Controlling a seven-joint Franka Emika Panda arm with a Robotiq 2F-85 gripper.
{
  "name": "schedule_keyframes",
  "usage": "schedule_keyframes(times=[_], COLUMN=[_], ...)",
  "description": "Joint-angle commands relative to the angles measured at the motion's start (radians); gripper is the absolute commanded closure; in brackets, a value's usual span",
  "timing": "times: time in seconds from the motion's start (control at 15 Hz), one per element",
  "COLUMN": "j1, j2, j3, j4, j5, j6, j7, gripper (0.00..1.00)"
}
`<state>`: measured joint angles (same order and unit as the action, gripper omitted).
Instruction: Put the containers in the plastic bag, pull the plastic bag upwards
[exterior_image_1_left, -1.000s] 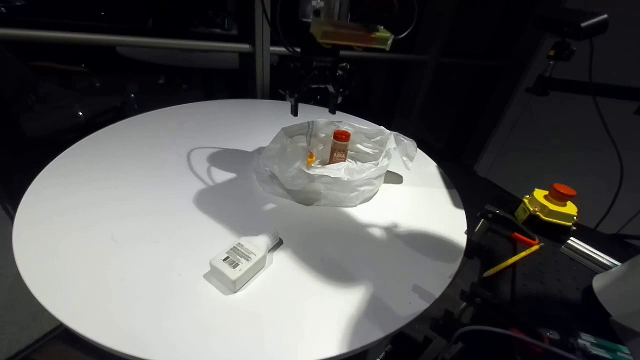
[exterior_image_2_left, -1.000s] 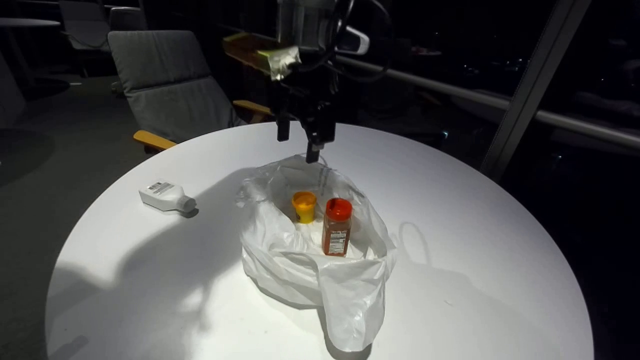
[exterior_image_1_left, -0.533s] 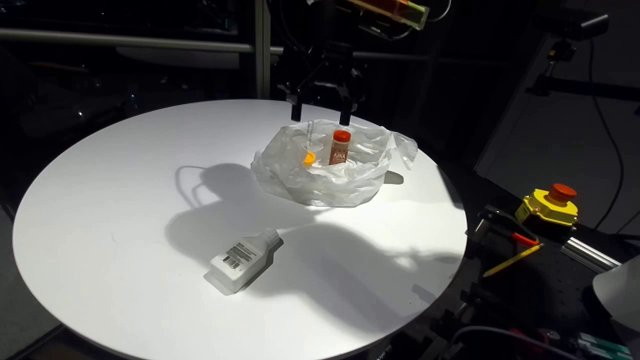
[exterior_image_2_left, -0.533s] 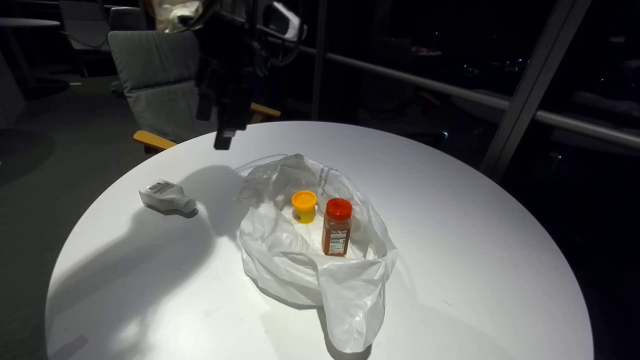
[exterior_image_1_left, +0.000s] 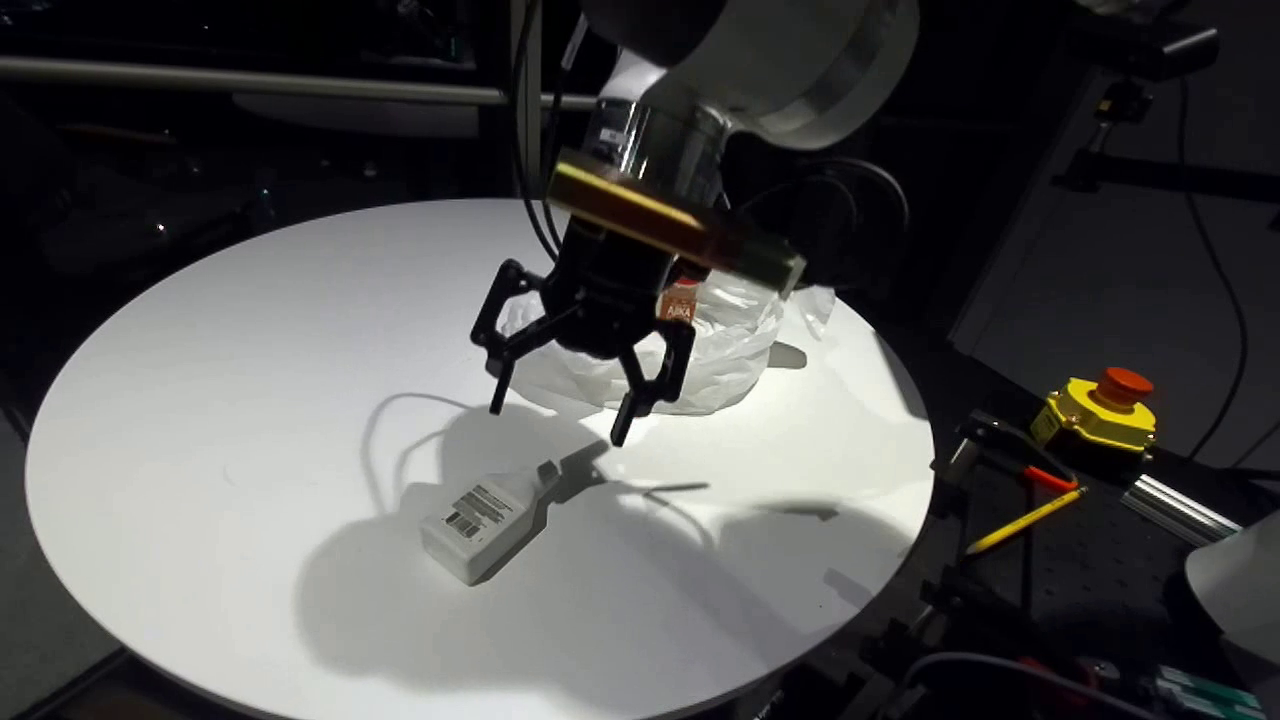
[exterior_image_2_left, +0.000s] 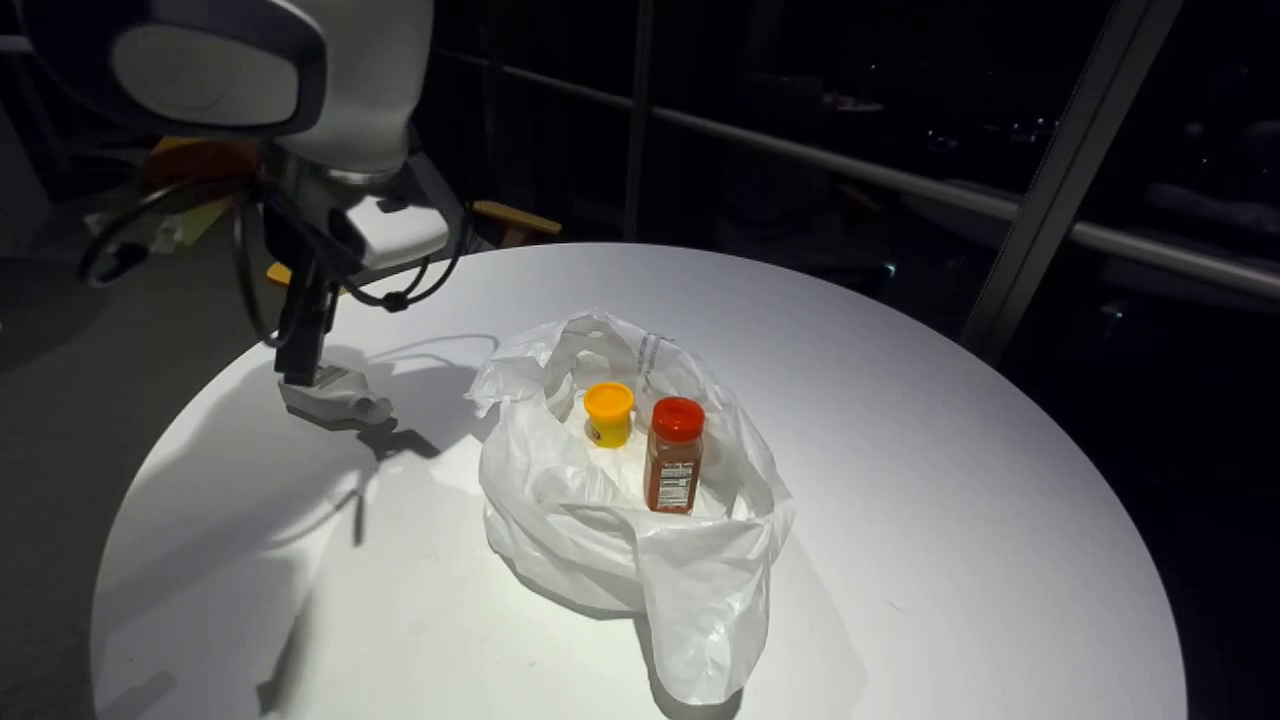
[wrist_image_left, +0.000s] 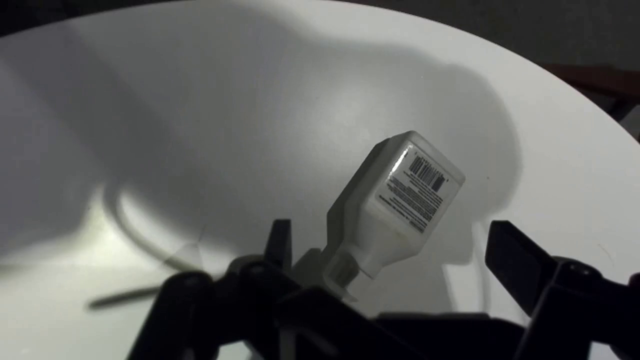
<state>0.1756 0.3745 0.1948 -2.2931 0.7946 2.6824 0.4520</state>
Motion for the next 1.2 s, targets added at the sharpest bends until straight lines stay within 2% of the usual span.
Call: schedule_keyframes(times=[0.0, 0.2, 0.4, 1.13], j1=[0.059, 0.126, 0.159, 0.263], j2=[0.072, 0.117, 0.149, 0.276], j3=[0.039, 0.022, 0.013, -0.088], j4=[0.026, 0.039, 0.058, 0.176], j5=[0.136, 0.155, 0.147, 0.070], j6=[0.156, 0.242, 0.293, 0.335], j7=[0.047, 0.117, 0.174, 0.366], gripper=[0.00, 0.00, 0.00, 0.00])
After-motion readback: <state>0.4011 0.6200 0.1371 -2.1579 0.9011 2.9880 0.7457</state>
